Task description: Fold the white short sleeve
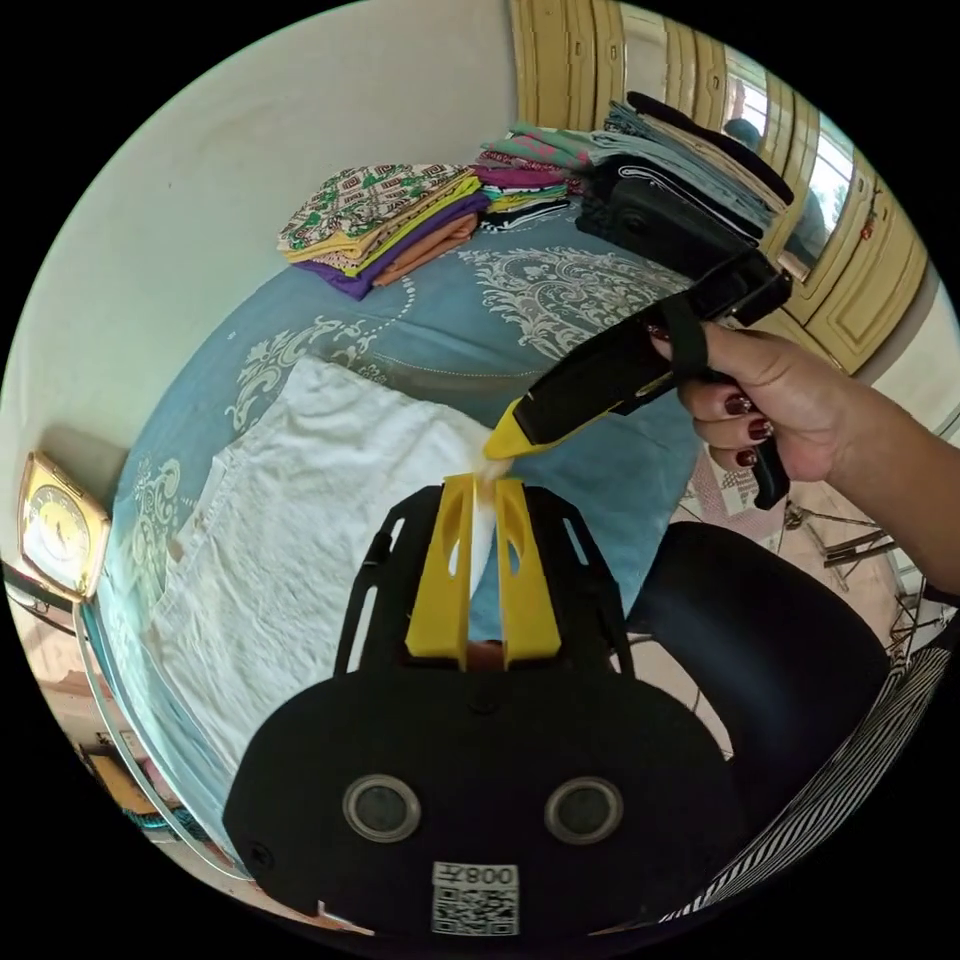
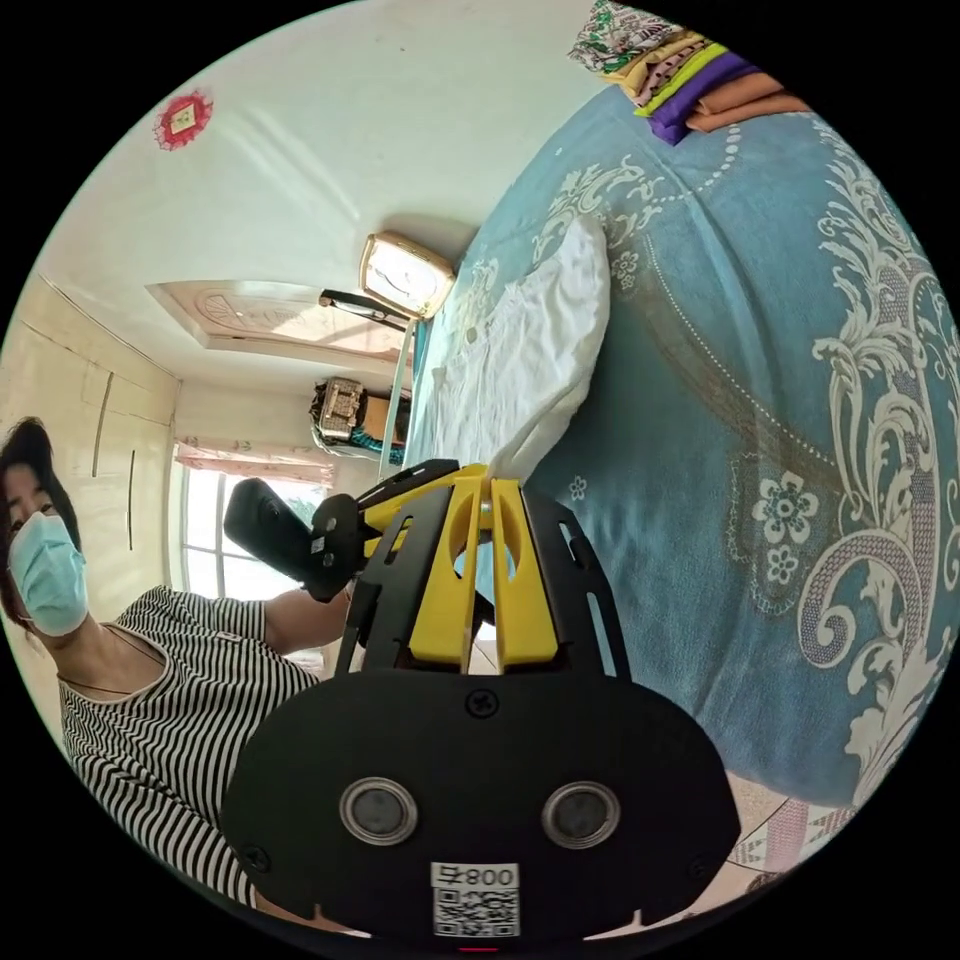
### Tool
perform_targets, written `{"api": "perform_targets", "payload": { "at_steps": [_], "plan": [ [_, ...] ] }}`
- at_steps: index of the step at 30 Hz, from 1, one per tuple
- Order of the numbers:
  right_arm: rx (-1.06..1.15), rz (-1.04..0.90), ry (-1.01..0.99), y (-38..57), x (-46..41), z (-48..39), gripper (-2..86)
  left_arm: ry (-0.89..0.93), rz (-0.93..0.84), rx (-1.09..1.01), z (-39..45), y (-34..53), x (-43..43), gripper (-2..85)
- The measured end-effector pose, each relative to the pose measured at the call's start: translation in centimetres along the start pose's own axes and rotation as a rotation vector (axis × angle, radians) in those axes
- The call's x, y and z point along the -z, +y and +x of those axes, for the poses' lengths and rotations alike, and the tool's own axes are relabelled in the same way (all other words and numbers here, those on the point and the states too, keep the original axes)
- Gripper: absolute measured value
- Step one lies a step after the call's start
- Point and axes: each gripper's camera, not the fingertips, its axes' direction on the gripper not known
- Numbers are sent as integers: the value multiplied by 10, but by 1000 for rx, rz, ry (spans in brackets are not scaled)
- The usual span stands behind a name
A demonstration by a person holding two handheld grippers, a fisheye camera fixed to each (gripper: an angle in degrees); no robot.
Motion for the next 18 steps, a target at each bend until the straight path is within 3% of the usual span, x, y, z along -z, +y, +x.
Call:
{"api": "perform_targets", "payload": {
  "at_steps": [5, 11, 18],
  "plan": [
    [30, 40, -7, -26, 32, -2, 33, 158, 83, 232, -39, 19, 8, 16],
    [-129, 131, -97, -77, 60, 46, 93, 325, 192, 472, -80, 47, 19, 11],
    [-243, 134, -160, -163, 50, 80, 116, 349, 224, 470, -79, 52, 35, 11]
  ]
}}
